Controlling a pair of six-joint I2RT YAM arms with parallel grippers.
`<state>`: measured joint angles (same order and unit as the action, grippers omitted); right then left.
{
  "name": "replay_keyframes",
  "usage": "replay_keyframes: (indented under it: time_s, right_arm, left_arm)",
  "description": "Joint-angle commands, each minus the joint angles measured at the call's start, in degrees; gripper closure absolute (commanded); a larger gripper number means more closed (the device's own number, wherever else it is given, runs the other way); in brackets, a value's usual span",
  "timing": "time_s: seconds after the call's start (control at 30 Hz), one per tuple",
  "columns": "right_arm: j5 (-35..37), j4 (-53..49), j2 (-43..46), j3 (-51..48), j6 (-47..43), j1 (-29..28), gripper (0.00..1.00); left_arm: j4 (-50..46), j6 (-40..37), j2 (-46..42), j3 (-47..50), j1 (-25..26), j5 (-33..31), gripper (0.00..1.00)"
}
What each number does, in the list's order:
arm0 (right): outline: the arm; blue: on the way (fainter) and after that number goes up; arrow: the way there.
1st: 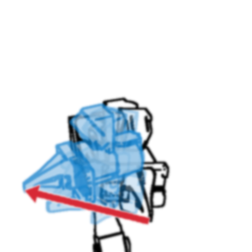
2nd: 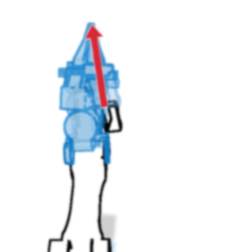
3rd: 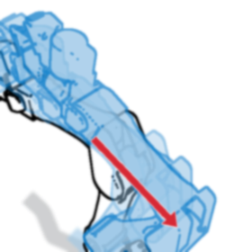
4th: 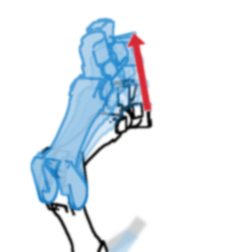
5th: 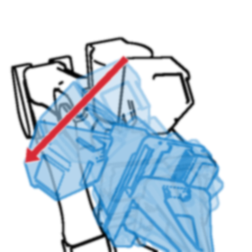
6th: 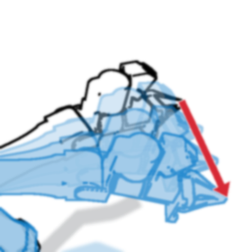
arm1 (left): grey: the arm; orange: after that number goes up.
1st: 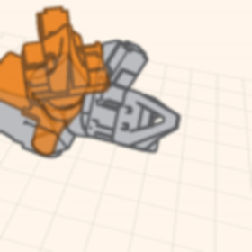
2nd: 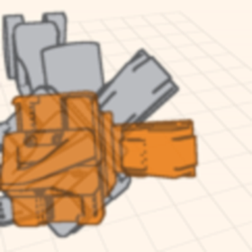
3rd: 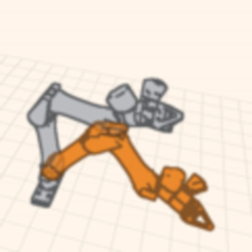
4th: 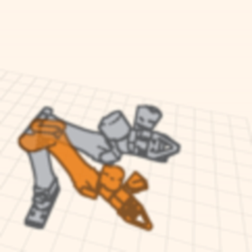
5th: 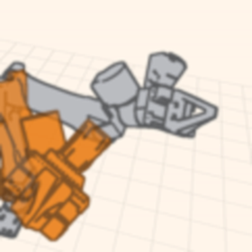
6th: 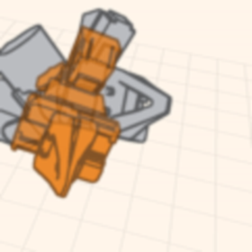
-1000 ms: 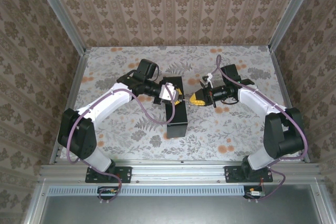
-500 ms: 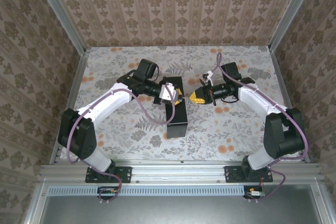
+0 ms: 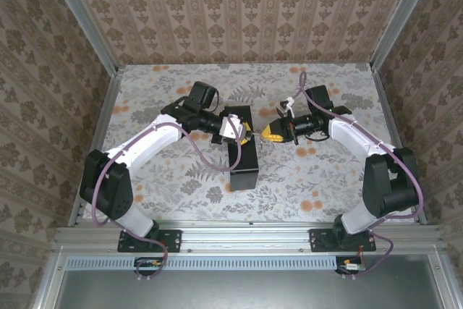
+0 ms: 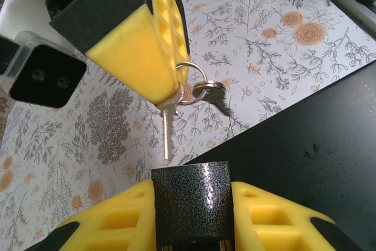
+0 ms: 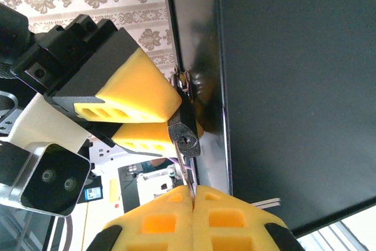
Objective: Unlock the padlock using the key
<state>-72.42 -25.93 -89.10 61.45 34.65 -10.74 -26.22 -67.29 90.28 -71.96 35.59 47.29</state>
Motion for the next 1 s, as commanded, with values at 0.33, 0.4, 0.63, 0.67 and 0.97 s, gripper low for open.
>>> replay_keyframes:
  time_s: [0.33, 0.4, 0.63, 0.67, 0.97]
  right_arm:
    - [0.2, -2.2, -1.1, 0.7, -1.8, -1.7, 1.00]
    - [0.2, -2.3, -1.2, 0.6, -1.8, -1.7, 1.00]
    - [-0.2, -2.2, -0.1, 0.3, -1.7, -1.0, 1.00]
    - [-0.1, -2.2, 0.2, 0.1, -1.7, -0.7, 1.00]
    - [0.1, -2.7, 0.0, -0.4, -2.3, -0.5, 1.00]
  left_arm:
    - [2.0, -0.1, -2.3, -1.0, 0.5, 3.0, 0.82]
    - [2.0, -0.1, -2.4, -0.9, 0.4, 2.9, 0.82]
    - [2.1, -0.1, -2.3, -0.9, 0.4, 2.7, 0.82]
    - [2.1, -0.1, -2.3, -0.8, 0.4, 2.8, 0.82]
    - [2.2, -0.1, -2.3, -0.9, 0.4, 3.0, 0.82]
